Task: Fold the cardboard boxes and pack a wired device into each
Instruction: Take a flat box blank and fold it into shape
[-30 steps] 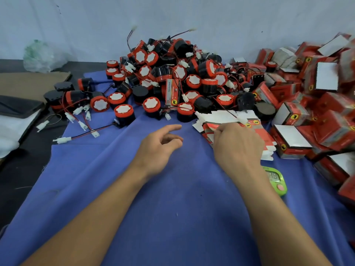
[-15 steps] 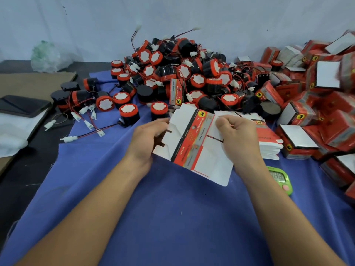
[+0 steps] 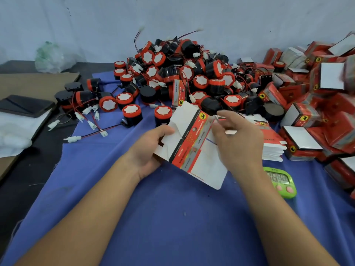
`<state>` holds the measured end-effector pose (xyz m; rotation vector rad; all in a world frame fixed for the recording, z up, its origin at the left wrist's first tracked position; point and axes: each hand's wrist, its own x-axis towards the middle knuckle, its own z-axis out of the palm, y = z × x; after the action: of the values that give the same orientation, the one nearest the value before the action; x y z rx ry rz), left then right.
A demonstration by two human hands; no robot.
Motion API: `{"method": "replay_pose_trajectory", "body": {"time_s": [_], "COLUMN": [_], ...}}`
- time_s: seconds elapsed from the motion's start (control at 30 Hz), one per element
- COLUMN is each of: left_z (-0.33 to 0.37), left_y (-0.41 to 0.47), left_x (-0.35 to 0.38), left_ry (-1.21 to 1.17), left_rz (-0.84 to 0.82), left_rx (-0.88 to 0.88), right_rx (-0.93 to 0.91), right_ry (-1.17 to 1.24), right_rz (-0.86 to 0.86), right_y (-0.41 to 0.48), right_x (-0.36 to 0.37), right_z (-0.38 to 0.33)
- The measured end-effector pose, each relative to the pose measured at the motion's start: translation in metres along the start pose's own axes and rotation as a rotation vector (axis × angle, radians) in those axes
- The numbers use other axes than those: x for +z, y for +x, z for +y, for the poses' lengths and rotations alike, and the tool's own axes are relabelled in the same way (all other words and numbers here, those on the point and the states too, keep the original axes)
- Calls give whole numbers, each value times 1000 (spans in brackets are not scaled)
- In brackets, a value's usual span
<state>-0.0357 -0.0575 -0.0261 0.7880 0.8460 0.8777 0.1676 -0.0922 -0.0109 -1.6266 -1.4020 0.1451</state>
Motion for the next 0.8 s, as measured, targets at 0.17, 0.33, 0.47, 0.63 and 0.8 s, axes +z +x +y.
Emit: {"method": "replay_pose_trajectory", "body": {"time_s": [0.17, 0.33, 0.47, 0.63, 0.8], "left_z": [-5, -9, -5, -4, -4], "left_y": [5, 7, 7, 9, 5], "left_x": [10, 9, 7, 5, 12], "left_ry": [-14, 201, 35, 43, 104], "left_rz": [300, 465, 270, 255, 250], "left_rx": [190, 426, 296, 335, 316], "right_rx": [-317, -269, -313, -377, -417], "right_ry": [-58, 50, -26, -20, -55], "right_rz": [117, -360, -408, -464, -348], "right_y": [-12, -28, -22, -24, -23], "right_x": [6, 21, 22, 23, 23], "right_z": [-18, -31, -29, -27, -29]}}
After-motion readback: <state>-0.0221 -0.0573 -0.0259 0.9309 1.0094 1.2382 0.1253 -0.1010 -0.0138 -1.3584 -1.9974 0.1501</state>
